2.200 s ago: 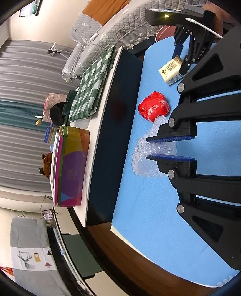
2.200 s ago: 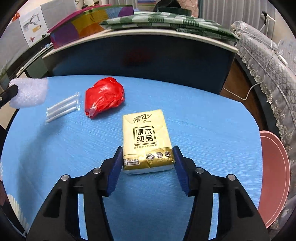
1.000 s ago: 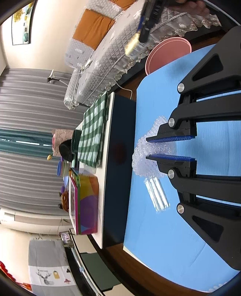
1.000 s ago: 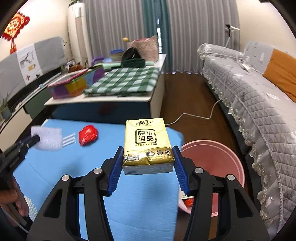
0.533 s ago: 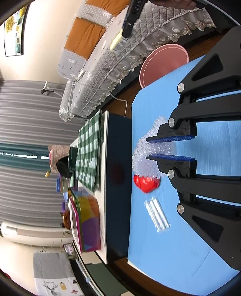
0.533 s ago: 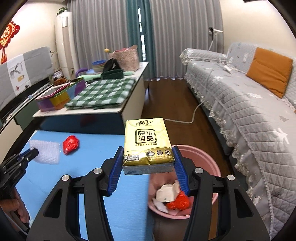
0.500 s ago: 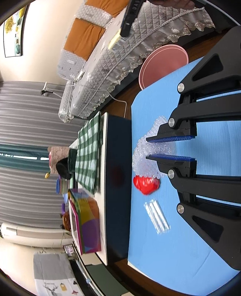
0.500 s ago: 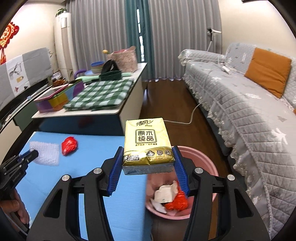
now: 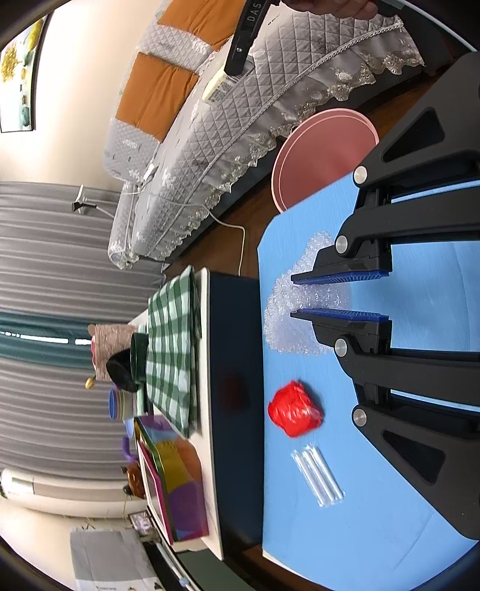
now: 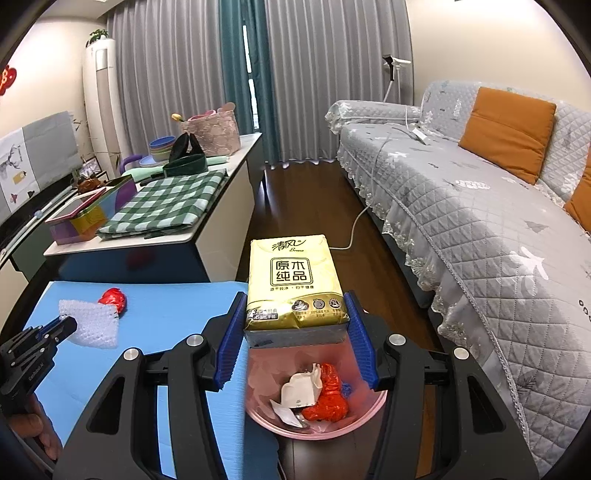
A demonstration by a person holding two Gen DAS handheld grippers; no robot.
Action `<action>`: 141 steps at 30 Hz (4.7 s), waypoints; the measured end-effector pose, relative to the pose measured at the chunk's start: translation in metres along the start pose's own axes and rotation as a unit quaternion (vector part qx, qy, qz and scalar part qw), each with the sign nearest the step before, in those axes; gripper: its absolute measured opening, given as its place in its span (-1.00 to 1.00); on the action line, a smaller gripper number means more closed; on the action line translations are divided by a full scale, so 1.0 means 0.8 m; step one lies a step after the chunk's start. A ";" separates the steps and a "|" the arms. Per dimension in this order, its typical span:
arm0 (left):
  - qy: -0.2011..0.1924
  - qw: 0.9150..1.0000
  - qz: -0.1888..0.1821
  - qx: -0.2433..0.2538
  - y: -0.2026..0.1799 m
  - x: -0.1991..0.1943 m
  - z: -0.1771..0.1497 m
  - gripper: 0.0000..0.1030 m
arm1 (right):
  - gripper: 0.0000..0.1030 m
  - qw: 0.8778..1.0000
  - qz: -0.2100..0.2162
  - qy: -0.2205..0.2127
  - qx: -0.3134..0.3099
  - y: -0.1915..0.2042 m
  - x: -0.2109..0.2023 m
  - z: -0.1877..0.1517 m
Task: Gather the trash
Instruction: 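Carry the bubble wrap in the left tool while the right tool carries the tissue pack to the bin, then open the left tool over the bin while the right tool releases the tissue pack into it, then move both open tools back over the table, then grasp the plastic straws with the left tool while the right tool grasps the red bag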
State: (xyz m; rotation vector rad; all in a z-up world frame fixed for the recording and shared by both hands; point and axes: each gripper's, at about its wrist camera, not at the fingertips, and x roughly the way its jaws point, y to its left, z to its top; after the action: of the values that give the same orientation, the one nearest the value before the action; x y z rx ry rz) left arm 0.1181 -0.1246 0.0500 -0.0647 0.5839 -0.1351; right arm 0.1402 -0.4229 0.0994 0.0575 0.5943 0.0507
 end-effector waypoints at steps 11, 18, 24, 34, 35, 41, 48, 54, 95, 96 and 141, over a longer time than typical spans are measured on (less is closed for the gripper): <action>0.006 1.000 -0.021 0.011 -0.040 0.025 0.012 -0.76 | 0.02 1.000 -0.012 0.005 0.015 -0.022 0.006 -0.002; 0.009 0.999 -0.032 0.021 -0.063 0.039 0.017 -0.76 | 0.02 0.999 -0.014 0.010 0.027 -0.029 0.016 -0.001; 0.010 0.999 -0.042 0.028 -0.084 0.054 0.024 -0.76 | 0.02 0.999 -0.014 0.012 0.035 -0.035 0.025 0.001; 0.016 0.997 -0.061 0.043 -0.122 0.079 0.029 -0.76 | 0.02 0.998 -0.017 0.020 0.050 -0.050 0.039 0.001; 0.017 0.997 -0.063 0.045 -0.125 0.081 0.029 -0.76 | 0.02 0.998 -0.018 0.020 0.052 -0.053 0.040 0.001; 0.020 0.995 -0.080 0.061 -0.148 0.092 0.025 -0.76 | 0.02 0.997 -0.022 0.028 0.065 -0.065 0.050 -0.002; 0.027 0.993 -0.093 0.073 -0.169 0.106 0.022 -0.76 | 0.02 0.996 -0.020 0.037 0.077 -0.073 0.062 -0.005; 0.036 0.990 -0.104 0.084 -0.180 0.120 0.024 -0.72 | 0.06 0.995 -0.014 0.043 0.087 -0.076 0.068 -0.005; 0.031 0.999 -0.011 0.004 0.045 0.022 -0.017 -0.43 | 0.34 0.997 0.073 0.020 -0.022 0.120 0.055 -0.004; 0.033 0.999 -0.005 0.002 0.052 0.023 -0.020 -0.43 | 0.34 0.997 0.076 0.020 -0.027 0.129 0.056 -0.004; 0.103 0.980 0.115 -0.127 0.317 0.109 -0.041 0.07 | 0.70 0.963 0.188 0.133 -0.141 0.414 0.261 -0.065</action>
State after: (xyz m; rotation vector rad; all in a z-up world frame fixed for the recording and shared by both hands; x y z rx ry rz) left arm 0.1997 0.1130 -0.0501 -0.2328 0.8098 0.1612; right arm 0.2736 -0.0771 -0.0374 -0.1170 0.8336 0.5185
